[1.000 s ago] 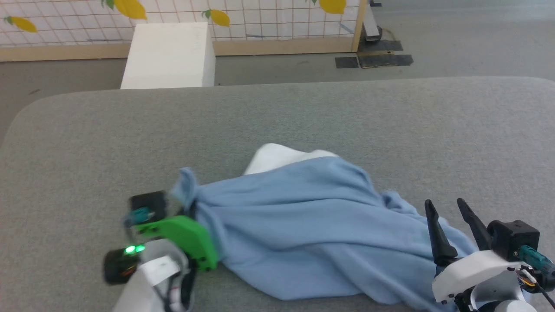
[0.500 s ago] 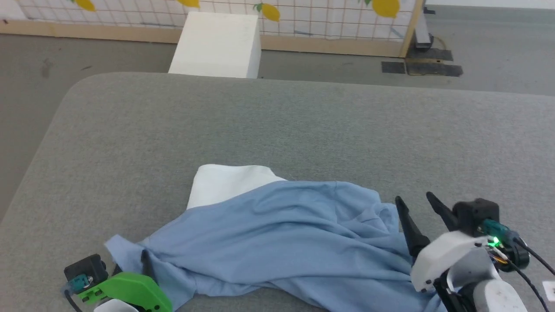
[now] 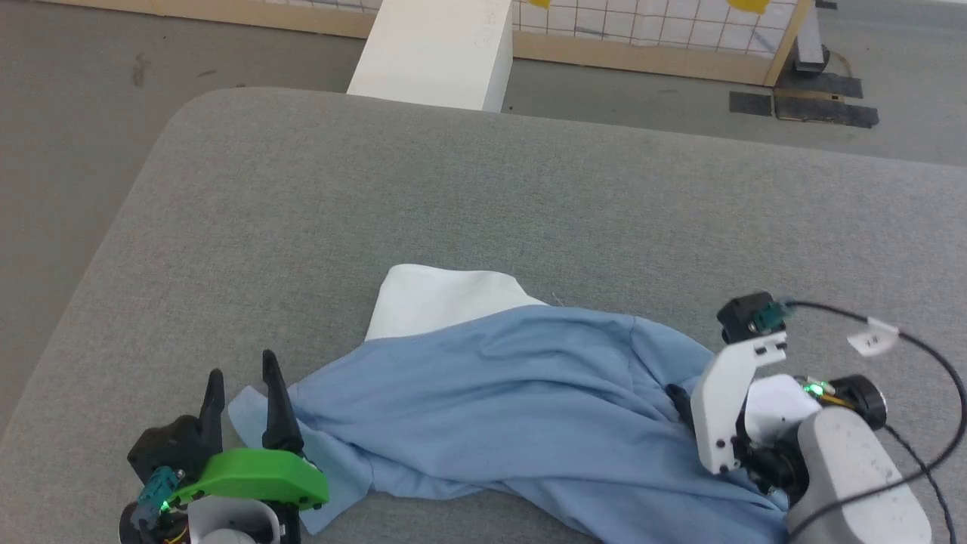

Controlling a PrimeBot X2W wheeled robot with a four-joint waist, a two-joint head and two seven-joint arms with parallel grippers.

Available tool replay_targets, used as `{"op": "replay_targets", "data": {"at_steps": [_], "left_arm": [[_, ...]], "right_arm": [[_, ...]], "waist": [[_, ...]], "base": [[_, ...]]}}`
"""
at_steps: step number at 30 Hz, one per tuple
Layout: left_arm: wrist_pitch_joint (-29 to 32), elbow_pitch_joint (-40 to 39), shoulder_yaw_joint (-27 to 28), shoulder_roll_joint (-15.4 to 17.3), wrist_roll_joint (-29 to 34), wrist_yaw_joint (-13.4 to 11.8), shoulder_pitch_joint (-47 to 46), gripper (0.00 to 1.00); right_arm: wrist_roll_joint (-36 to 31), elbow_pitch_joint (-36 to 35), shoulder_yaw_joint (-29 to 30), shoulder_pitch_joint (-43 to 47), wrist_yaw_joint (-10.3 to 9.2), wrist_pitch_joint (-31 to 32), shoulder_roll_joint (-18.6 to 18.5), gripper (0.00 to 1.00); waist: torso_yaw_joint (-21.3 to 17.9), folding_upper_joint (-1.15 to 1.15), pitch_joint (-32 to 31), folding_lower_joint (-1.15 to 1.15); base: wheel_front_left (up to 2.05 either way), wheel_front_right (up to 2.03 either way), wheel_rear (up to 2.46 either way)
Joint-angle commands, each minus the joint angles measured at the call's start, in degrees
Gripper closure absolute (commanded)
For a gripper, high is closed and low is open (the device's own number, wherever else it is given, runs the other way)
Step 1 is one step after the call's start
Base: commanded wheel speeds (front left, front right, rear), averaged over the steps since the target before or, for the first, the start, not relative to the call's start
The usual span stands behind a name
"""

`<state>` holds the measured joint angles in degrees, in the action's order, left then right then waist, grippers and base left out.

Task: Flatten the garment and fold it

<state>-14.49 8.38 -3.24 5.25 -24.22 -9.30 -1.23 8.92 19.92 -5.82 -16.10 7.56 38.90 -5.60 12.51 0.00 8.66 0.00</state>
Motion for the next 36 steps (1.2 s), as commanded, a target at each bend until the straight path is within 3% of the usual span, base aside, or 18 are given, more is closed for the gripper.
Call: {"op": "replay_targets", "data": {"at_steps": [1,3,7,14,20,24,25,26,27,28,32,36], "left_arm": [[-0.5,-0.4,0.2,-0.4,1.1,0.5,-1.0,0.00],[-0.5,-0.6,0.5,-0.9,1.7,1.1,-1.1,0.00],[-0.5,-0.3,1.2,-1.6,2.3,2.0,-1.3,0.00],[-0.5,1.2,1.4,-2.1,3.1,3.3,-1.8,0.00],[-0.5,3.1,0.4,-2.2,3.6,4.2,-2.5,0.00],[-0.4,4.5,-0.9,-2.2,3.8,4.7,-3.5,0.00],[-0.2,4.9,-1.2,-2.2,3.8,4.9,-3.9,0.00],[0.1,5.3,-1.4,-2.0,3.8,5.0,-4.3,0.00],[0.8,5.8,-1.8,-1.8,3.9,5.2,-5.0,0.00],[1.4,6.1,-2.1,-1.6,4.0,5.4,-5.6,0.00],[6.3,8.0,-3.1,-0.4,4.6,5.4,-9.0,0.00],[14.3,11.3,-2.9,1.0,4.5,3.3,-12.6,0.00]], "right_arm": [[-0.8,1.5,-0.7,-0.7,-0.08,3.7,-0.7,0.51],[-0.7,1.4,-1.8,-1.8,-0.08,6.1,-1.5,1.00],[-1.6,-0.8,0.0,-4.1,-0.08,2.4,-3.4,1.00],[-6.6,-4.2,10.2,-6.7,-0.08,-7.6,-6.9,1.00],[-10.1,-4.4,19.7,-4.7,-0.08,-8.4,-9.3,1.00],[-10.4,-3.3,25.3,-1.9,-0.08,-8.2,-7.5,1.00],[-10.3,-3.3,26.5,-1.2,-0.08,-8.5,-6.6,0.95],[-10.2,-3.3,27.2,-0.7,-0.08,-9.0,-6.0,0.64],[-10.1,-3.2,27.8,0.0,-0.08,-9.7,-5.3,0.20],[-9.8,-3.1,28.4,0.5,-0.08,-10.1,-4.6,0.00],[-8.5,-4.0,29.0,2.2,-0.08,-14.6,-2.1,0.00],[-6.6,-6.3,26.2,4.1,-0.08,-21.7,-0.6,0.00]], "waist": [[0.4,0.00,0.5,0.00],[0.4,0.00,0.7,0.00],[-0.5,0.00,0.9,0.00],[-3.2,0.00,-0.3,0.00],[-5.4,0.00,-0.9,0.00],[-6.9,0.00,-0.5,0.00],[-7.4,0.00,-0.3,0.00],[-7.8,0.00,-0.1,0.00],[-8.2,0.00,0.0,0.00],[-8.6,0.00,0.1,0.00],[-10.7,0.00,0.6,0.00],[-13.4,0.00,0.9,0.00]], "base": [[0.00,0.00,0.00],[0.00,0.00,0.00],[0.00,0.00,0.00],[0.00,0.00,0.00],[0.00,0.00,0.00],[0.00,0.00,0.00],[0.00,0.00,0.00],[0.00,0.00,0.00],[0.00,0.00,0.00],[0.00,0.00,0.00],[0.00,0.00,0.00],[0.00,0.00,0.00]]}}
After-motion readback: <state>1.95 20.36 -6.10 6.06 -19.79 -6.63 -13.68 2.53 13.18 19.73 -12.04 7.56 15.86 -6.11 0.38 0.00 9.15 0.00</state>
